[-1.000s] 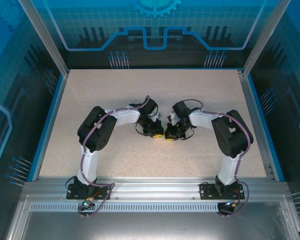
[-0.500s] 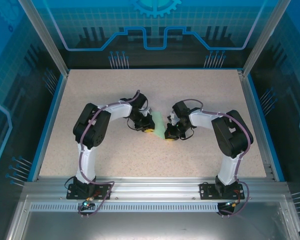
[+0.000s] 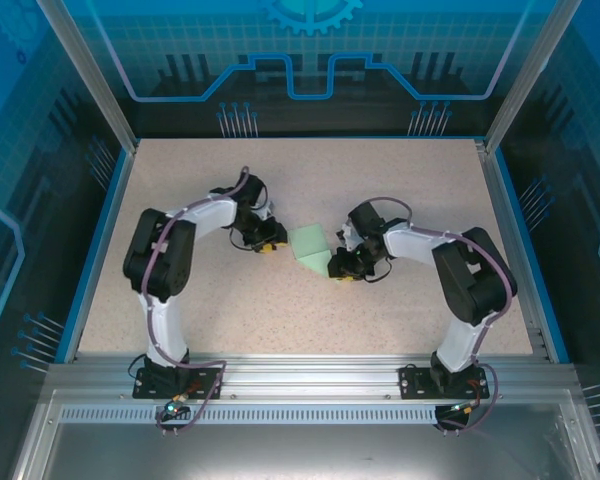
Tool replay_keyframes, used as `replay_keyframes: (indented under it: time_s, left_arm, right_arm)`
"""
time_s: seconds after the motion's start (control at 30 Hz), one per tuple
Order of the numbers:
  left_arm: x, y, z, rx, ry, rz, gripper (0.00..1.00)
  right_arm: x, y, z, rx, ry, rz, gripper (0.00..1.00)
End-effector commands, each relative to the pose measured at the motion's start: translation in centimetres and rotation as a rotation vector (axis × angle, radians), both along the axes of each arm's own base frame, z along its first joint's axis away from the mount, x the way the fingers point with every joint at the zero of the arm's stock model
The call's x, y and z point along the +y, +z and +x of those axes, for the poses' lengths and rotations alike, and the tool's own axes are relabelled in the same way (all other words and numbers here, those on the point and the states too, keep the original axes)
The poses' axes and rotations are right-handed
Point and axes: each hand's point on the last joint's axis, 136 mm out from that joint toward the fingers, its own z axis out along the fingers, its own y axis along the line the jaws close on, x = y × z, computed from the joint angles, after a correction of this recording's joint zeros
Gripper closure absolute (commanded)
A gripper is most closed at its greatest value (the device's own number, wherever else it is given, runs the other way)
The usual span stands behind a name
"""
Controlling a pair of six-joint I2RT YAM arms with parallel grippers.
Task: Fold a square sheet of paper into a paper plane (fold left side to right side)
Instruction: Third fold the triangle at the center of the table, then fourth fold the wing at the center of the table.
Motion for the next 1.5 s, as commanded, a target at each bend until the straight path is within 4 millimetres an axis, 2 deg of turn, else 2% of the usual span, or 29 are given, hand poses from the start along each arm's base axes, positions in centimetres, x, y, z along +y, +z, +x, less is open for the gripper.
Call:
replay_keyframes:
  time_s: [0.0,0.07,0.17,0.3,0.47,0.53,0.7,0.9,1.07,1.27,1.47]
  left_arm:
    - [1.4,3.8,-0.4,-0.097,0.068,0.008,0.51]
    - [1.3,4.6,-1.2,-0.117,0.108,-0.039,0.45]
    - [0.3,4.4,-2.3,-0.116,0.145,-0.126,0.4]
    - [-1.3,3.5,-3.6,-0.09,0.137,-0.169,0.36]
    - [-2.5,1.9,-4.0,-0.061,0.137,-0.174,0.34]
    - [-2.9,1.4,-4.0,-0.05,0.132,-0.175,0.34]
    - [-4.1,0.7,-3.7,-0.034,0.111,-0.172,0.34]
    - [-5.4,0.4,-3.5,-0.024,0.085,-0.174,0.32]
    - [-6.5,0.3,-3.2,-0.02,0.067,-0.176,0.32]
    - [-8.0,-0.2,-2.9,-0.007,0.043,-0.182,0.34]
    - [-9.4,-0.2,-2.0,-0.01,0.028,-0.188,0.47]
  right_arm:
    - [-0.5,3.7,1.2,-0.165,0.062,-0.031,0.55]
    - [-1.4,4.6,1.6,-0.231,0.092,-0.088,0.47]
    - [-1.8,5.3,2.2,-0.295,0.143,-0.118,0.39]
    - [-0.2,4.9,3.0,-0.295,0.198,-0.073,0.32]
    - [1.5,3.3,4.2,-0.262,0.223,-0.039,0.32]
    - [1.7,2.9,4.7,-0.258,0.226,-0.047,0.33]
    - [1.2,1.1,6.1,-0.242,0.21,-0.118,0.45]
    - [0.5,0.1,6.5,-0.224,0.195,-0.161,0.62]
    - [0.2,0.0,6.4,-0.218,0.188,-0.158,0.73]
    - [-0.1,-0.2,6.3,-0.21,0.185,-0.162,0.74]
    - [-0.3,-0.3,6.3,-0.21,0.179,-0.165,0.73]
